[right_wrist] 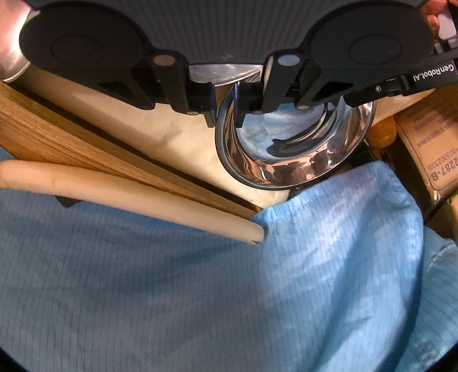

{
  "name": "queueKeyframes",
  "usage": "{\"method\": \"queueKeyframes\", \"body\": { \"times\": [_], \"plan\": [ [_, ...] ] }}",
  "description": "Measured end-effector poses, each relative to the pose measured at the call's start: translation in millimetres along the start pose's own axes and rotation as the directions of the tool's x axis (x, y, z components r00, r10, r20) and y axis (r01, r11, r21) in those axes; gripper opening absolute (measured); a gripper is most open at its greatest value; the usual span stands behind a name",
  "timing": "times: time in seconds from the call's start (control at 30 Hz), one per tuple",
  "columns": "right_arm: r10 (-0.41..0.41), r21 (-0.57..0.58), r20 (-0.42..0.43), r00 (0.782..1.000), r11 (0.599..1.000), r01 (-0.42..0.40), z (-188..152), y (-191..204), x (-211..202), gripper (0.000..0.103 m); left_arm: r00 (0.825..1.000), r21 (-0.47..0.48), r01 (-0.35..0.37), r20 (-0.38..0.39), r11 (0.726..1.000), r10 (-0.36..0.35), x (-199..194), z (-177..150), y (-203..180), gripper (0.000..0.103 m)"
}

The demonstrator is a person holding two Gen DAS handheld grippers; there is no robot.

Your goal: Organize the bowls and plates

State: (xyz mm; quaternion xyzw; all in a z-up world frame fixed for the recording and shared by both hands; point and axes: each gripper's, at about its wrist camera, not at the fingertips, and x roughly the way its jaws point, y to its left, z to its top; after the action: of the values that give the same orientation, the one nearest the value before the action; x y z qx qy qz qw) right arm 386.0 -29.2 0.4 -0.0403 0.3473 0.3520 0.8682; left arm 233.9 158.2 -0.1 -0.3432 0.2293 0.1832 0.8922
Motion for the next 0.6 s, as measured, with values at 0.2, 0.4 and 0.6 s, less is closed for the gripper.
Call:
{"method": "queueKeyframes", "body": {
  "times": [0.2,0.4,0.6],
  "plan": [
    [0.005,-0.026,0.055,0.998,1.000,-0.004,7,10,-14,0.013,0.999,-0.012,0.011,0.038,1.000,-0.011,-22,1,4,0.021],
    [-0.009,-0.025,0.058,0.998,1.000,0.011,3,13,-38,0.013,0.999,-0.018,0.048,0.011,0.999,-0.048,-37,-4,8,0.021],
    [-0.038,-0.001,0.062,0.997,0.999,0.039,-13,14,-75,0.013,0.993,0.012,0.113,-0.032,0.994,-0.112,-61,-14,4,0.021]
  ]
}}
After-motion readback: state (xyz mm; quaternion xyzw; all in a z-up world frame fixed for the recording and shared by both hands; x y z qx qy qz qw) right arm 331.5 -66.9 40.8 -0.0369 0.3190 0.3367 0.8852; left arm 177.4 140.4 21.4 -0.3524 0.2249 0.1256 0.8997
